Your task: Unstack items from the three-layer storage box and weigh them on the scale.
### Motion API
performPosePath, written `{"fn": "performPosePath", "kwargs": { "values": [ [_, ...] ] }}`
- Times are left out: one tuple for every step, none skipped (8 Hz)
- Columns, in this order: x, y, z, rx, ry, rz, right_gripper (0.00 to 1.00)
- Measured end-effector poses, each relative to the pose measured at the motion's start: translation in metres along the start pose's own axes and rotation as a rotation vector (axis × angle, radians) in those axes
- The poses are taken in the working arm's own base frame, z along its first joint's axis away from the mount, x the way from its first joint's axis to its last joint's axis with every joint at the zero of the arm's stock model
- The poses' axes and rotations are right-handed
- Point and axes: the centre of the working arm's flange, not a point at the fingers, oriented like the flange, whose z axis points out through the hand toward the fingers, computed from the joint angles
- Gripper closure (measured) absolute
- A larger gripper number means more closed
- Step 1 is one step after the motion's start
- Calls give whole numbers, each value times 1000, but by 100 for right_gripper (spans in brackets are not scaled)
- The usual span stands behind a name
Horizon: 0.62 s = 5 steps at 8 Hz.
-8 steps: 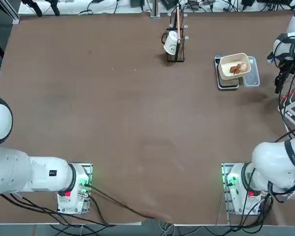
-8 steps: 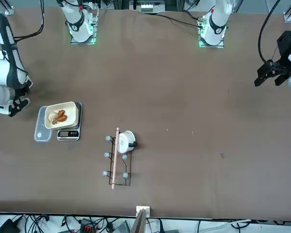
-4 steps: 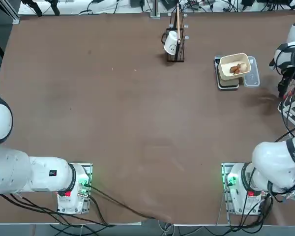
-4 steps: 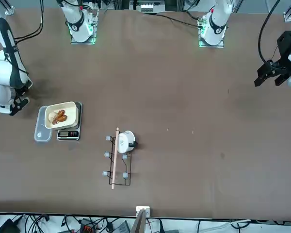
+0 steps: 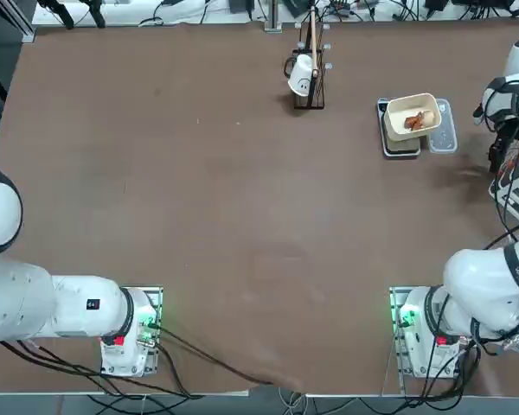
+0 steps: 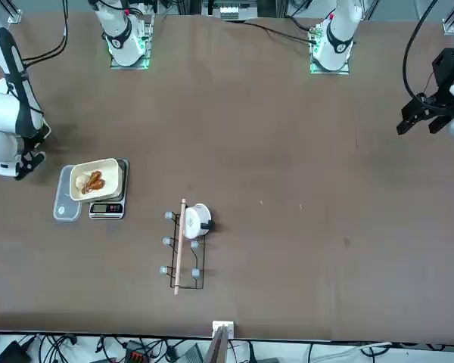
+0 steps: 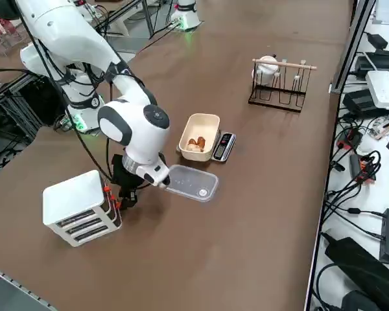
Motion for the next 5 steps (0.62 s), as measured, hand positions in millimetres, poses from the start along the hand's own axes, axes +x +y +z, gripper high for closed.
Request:
{"fn": "performPosePath", "kwargs": {
  "values": [
    [0, 1, 5, -6, 1, -5, 56],
    [-3, 3, 12, -8, -1, -4, 56],
    [-6, 5, 17, -9, 4, 1, 58],
    [-6, 6, 17, -10, 7, 1, 58],
    [-6, 6, 17, -10, 7, 2, 59]
  ]
}}
